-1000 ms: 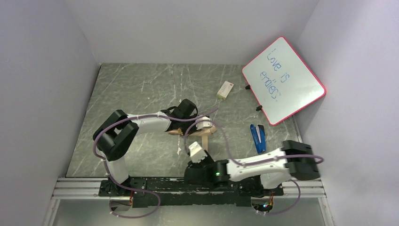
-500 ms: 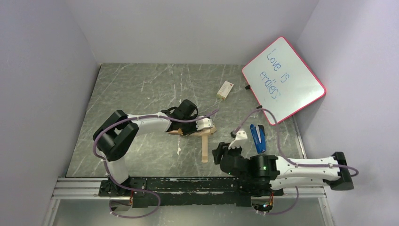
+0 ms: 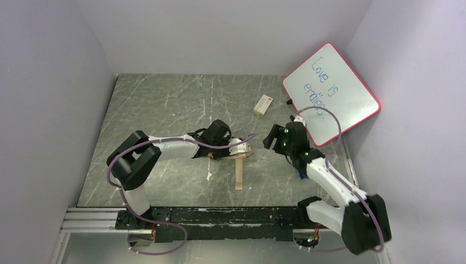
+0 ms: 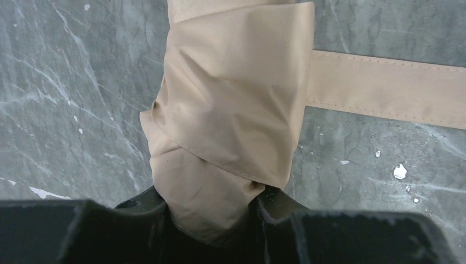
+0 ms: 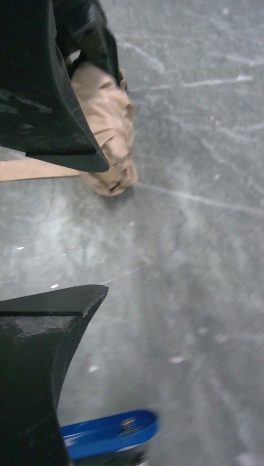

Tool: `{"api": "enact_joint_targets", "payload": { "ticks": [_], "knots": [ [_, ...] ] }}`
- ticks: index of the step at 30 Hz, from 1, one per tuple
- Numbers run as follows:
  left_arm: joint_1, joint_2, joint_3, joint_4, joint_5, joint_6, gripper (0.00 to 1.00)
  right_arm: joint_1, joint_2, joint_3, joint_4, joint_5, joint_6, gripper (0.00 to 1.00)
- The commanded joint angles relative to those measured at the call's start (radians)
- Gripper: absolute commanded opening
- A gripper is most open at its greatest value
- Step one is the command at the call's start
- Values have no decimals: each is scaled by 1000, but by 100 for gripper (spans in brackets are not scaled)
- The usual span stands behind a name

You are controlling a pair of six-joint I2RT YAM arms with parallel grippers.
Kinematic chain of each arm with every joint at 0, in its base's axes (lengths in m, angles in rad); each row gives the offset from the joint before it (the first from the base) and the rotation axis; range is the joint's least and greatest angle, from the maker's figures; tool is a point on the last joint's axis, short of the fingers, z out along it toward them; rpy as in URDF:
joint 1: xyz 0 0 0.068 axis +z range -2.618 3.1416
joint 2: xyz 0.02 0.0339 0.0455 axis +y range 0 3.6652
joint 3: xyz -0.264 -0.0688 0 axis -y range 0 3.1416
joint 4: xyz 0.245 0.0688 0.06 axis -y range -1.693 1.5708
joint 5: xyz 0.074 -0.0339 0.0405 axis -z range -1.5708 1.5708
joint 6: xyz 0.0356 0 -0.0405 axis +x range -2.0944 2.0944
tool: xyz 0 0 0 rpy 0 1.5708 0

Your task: Put away the umbrella

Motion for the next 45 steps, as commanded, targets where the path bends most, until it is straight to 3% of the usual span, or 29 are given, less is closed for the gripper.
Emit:
{"api": "enact_joint_targets", "payload": {
  "ticks": [1, 6, 9, 12, 15, 20, 25, 30, 37, 45],
  "knots": [
    [-35, 42, -65, -1, -130, 45, 5, -105, 184, 133, 305, -362, -174, 81],
    [-79, 44, -111, 47, -234, 65, 5, -111, 345, 217, 543, -361, -226, 83],
    [-100, 37, -143, 73, -285, 79, 5, -111, 414, 214, 708, -435, -316, 81],
    [-126, 29, -176, 138, -338, 98, 5, -110, 481, 246, 732, -485, -462, 80],
    [-158, 36, -206, 186, -405, 120, 5, -113, 538, 309, 640, -642, -675, 80],
    [-226, 55, -279, 326, -563, 170, 5, -111, 607, 456, 301, -911, -965, 78],
    [-279, 70, -352, 487, -684, 233, 5, -109, 628, 546, -16, -1060, -1223, 78],
    [-335, 114, -413, 664, -788, 316, 5, -51, 603, 526, -151, -1061, -1371, 78],
    [-409, 220, -496, 975, -933, 445, 5, 19, 558, 477, -173, -1000, -1406, 79],
    [-434, 294, -507, 1106, -976, 513, 5, 44, 585, 447, -269, -928, -1481, 80]
  ]
}}
